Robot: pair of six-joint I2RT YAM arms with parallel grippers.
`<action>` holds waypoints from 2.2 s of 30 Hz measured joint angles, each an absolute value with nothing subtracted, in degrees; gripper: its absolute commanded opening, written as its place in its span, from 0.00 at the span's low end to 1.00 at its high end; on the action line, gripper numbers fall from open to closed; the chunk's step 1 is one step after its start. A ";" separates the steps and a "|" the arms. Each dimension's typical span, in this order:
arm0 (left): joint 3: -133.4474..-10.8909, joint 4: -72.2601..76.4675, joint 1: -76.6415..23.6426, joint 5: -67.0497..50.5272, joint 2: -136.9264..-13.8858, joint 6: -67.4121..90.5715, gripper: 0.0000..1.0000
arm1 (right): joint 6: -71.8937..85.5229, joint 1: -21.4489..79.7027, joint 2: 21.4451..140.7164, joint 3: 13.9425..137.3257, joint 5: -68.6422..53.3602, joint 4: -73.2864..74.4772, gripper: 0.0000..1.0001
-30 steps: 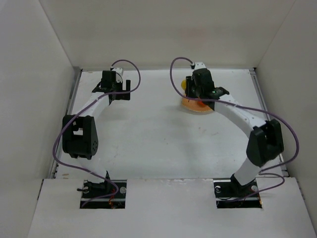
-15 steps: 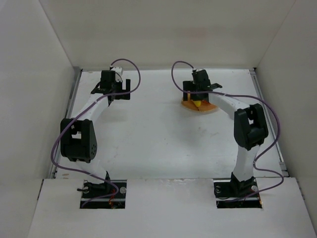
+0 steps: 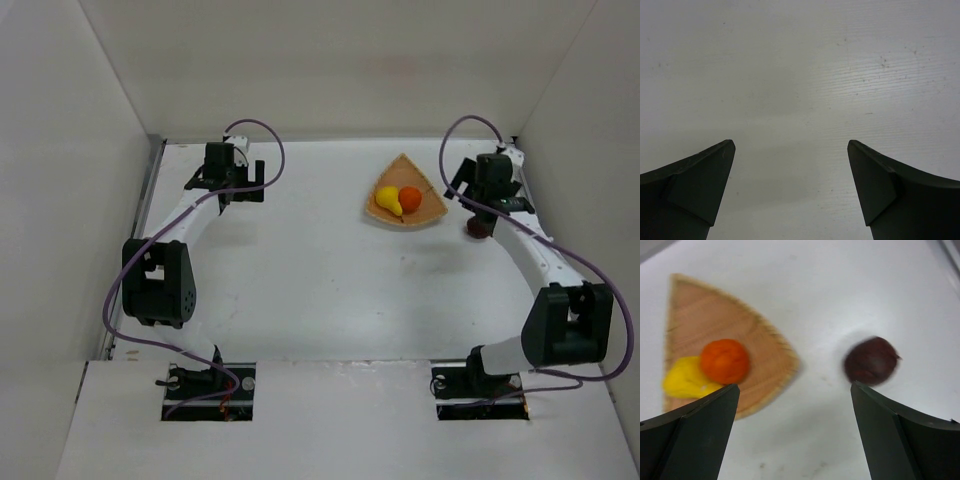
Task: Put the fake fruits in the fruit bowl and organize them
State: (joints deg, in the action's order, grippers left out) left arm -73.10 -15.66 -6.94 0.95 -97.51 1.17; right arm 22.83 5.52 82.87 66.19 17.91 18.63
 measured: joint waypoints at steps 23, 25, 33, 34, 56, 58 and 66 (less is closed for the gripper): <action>-69.38 -14.81 -8.93 0.82 -95.85 1.50 1.00 | 32.84 -8.64 99.07 62.63 12.01 16.97 1.00; -69.36 -14.74 -8.38 0.84 -95.33 1.50 1.00 | 33.17 -8.64 101.80 64.60 12.01 17.67 1.00; -69.28 -13.72 -7.01 0.84 -93.10 1.50 1.00 | 33.21 -8.64 105.73 68.69 11.92 19.03 0.55; -69.23 -13.56 -6.83 0.84 -92.97 1.50 1.00 | 33.12 -8.64 105.73 68.73 11.81 18.98 0.48; -68.99 -13.15 -6.42 0.86 -92.88 1.48 1.00 | 20.36 13.89 116.71 96.99 16.40 14.96 0.66; -68.99 -13.15 -6.44 0.86 -92.88 1.48 1.00 | 20.56 13.93 119.13 96.79 16.34 15.00 0.78; -68.95 -13.10 -6.44 0.84 -92.88 1.34 1.00 | 20.73 13.41 118.06 95.00 13.32 14.87 1.00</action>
